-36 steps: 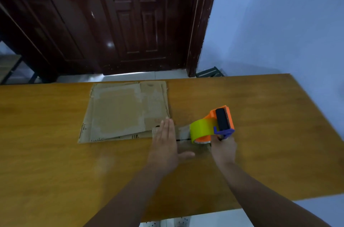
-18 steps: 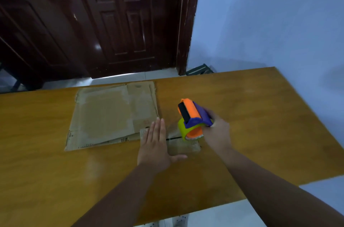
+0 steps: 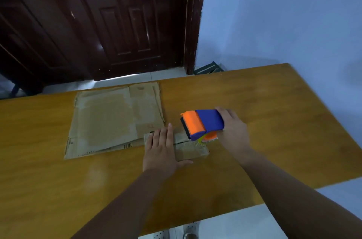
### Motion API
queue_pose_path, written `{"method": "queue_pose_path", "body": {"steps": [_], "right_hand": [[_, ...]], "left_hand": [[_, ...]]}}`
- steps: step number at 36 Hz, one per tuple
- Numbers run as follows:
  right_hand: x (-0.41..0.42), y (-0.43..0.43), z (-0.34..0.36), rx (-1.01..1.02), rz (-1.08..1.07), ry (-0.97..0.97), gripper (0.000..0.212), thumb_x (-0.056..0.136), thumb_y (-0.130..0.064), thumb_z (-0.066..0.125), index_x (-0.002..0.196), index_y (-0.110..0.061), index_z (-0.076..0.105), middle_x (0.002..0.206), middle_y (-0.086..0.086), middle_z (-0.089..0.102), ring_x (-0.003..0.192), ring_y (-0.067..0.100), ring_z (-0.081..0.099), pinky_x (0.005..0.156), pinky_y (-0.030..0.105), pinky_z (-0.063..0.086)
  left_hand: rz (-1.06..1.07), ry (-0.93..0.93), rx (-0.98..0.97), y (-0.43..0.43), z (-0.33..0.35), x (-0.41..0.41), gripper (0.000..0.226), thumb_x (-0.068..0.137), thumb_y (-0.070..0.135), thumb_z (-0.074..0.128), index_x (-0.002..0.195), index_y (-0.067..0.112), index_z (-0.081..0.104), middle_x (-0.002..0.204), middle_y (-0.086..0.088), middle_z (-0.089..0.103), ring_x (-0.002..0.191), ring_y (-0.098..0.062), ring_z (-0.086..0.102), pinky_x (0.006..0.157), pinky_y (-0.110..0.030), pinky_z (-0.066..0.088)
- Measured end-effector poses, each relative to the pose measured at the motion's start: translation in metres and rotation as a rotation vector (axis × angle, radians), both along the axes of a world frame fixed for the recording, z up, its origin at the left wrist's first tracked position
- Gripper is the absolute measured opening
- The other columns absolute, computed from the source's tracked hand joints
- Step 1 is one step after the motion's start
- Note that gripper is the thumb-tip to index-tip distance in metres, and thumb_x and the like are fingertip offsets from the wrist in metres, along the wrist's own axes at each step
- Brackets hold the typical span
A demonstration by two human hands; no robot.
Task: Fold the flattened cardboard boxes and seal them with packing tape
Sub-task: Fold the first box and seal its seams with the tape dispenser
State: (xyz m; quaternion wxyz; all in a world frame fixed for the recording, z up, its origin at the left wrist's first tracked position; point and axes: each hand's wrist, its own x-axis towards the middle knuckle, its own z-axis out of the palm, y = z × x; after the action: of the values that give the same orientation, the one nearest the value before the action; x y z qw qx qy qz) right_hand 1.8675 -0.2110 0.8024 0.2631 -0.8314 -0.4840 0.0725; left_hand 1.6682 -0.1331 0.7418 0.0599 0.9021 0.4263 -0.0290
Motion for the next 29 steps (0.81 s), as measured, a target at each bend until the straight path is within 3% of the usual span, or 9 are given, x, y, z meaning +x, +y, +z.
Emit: {"method": "queue_pose_path", "body": {"steps": [5,13,17,22,29], "right_hand": [[0.011,-0.003,-0.005,-0.062,-0.067,-0.008,0.058,0.079,-0.006,0.063,0.134,-0.013,0.049,0.131,0.008,0.053,0.099,0.032,0.060,0.071,0.037,0.047],[0.021,-0.006,-0.021,-0.123,-0.094,-0.021,0.056,0.080,-0.005,0.058,0.133,-0.016,0.049,0.134,0.005,0.050,0.095,0.035,0.060,0.070,0.038,0.047],[0.023,-0.019,-0.043,-0.179,-0.152,0.076,0.057,0.080,-0.004,0.056,0.134,-0.018,0.047,0.131,0.005,0.050,0.098,0.035,0.058,0.073,0.040,0.047],[0.017,-0.019,-0.066,-0.105,-0.235,0.200,0.058,0.079,0.002,0.055,0.134,-0.013,0.049,0.122,0.014,0.057,0.103,0.036,0.057,0.079,0.041,0.045],[0.016,-0.018,-0.075,0.039,-0.250,0.248,0.055,0.079,0.007,0.054,0.132,-0.007,0.052,0.119,0.017,0.057,0.102,0.038,0.055,0.078,0.039,0.042]], "left_hand": [[-0.014,0.042,0.008,0.003,0.001,0.000,0.131,0.051,0.098,-0.005,0.147,0.010,-0.023,0.156,-0.007,0.015,0.144,-0.025,0.011,0.117,-0.041,0.002],[-0.024,0.045,0.019,0.003,0.001,0.001,0.129,0.054,0.098,-0.002,0.150,0.012,-0.014,0.154,-0.008,0.020,0.143,-0.026,0.015,0.117,-0.042,0.006],[-0.040,0.052,0.024,0.001,0.001,0.001,0.128,0.055,0.097,-0.002,0.150,0.013,-0.014,0.156,-0.008,0.016,0.145,-0.026,0.010,0.118,-0.041,0.001],[-0.034,0.065,0.024,0.002,0.001,0.001,0.129,0.054,0.098,-0.004,0.150,0.012,-0.015,0.157,-0.008,0.013,0.145,-0.025,0.008,0.117,-0.040,-0.003],[-0.057,0.070,0.045,0.002,0.004,-0.001,0.123,0.060,0.096,0.000,0.152,0.015,-0.002,0.150,-0.010,0.027,0.141,-0.029,0.021,0.116,-0.045,0.010]]}}
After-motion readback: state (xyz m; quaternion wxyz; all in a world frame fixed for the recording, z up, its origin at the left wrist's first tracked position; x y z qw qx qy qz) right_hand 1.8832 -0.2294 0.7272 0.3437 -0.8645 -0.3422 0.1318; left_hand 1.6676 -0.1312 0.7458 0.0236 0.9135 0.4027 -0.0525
